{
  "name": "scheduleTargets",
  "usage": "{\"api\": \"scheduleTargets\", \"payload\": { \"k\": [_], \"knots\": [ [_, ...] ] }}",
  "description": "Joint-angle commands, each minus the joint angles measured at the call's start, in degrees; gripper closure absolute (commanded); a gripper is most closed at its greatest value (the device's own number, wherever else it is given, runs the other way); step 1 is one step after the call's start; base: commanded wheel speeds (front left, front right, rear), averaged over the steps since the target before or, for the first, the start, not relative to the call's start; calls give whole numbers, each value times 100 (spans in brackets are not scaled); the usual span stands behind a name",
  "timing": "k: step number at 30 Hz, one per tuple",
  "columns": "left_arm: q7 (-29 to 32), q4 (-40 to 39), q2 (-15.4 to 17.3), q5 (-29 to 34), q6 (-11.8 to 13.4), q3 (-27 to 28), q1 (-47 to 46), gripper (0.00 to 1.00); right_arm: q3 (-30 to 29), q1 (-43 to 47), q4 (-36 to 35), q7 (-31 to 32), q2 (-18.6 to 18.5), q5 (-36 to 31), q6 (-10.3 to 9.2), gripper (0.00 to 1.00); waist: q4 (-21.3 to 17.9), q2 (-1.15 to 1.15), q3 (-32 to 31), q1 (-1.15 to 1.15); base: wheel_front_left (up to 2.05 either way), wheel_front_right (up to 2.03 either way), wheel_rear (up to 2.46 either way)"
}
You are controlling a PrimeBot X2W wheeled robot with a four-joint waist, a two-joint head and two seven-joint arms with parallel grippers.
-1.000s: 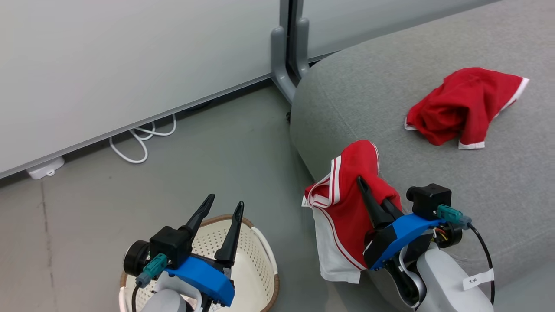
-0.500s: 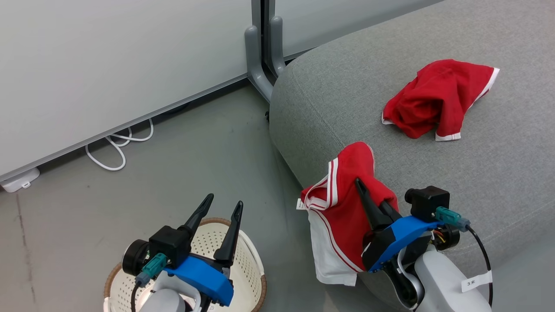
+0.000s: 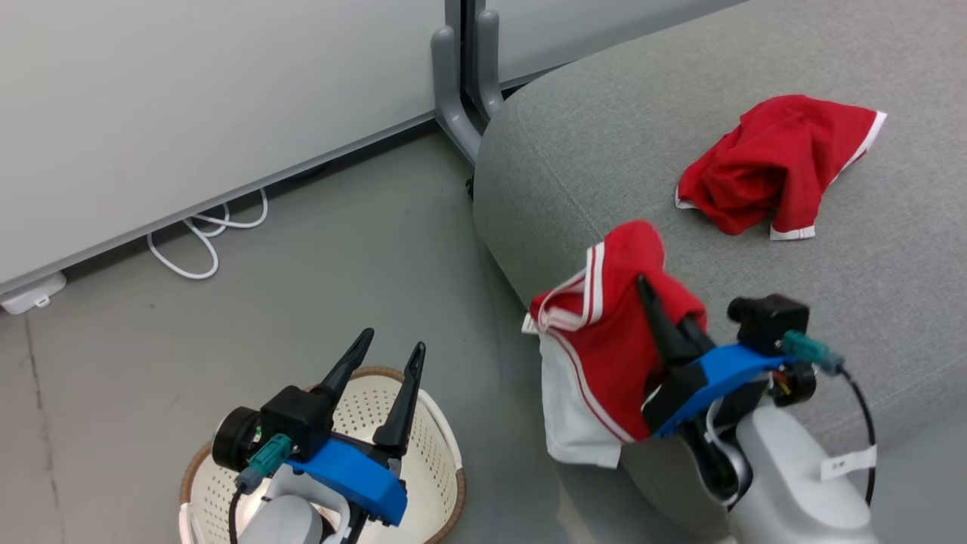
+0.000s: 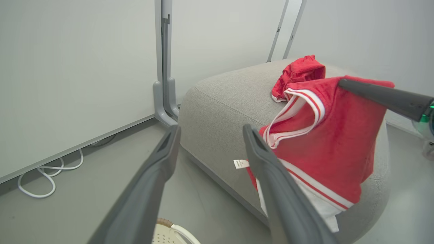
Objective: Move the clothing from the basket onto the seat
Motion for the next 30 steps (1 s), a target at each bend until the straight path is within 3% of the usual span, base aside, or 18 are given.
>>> {"api": "scheduleTargets", "payload": {
  "k": [1,10,20,30],
  "knots": [
    [-14,-33,35,19,-7,-11,-104,0,-105,-205,-70,36,-33,26,3,100,34,0,69,0,0,0,0],
    [-15,-135,160,73,-7,-157,-438,0,-888,-1393,-632,644,-609,-82,3,100,240,0,517,0,0,0,0],
    [-15,-415,260,155,-8,-370,-997,0,-2278,-2772,-1597,1608,-1541,-442,2,100,690,0,1357,0,0,0,0],
    [-14,-774,419,294,-7,-464,-1432,0,-3745,-3082,-1556,1708,-2229,-730,2,100,1123,0,2218,0,0,0,0]
  ]
}}
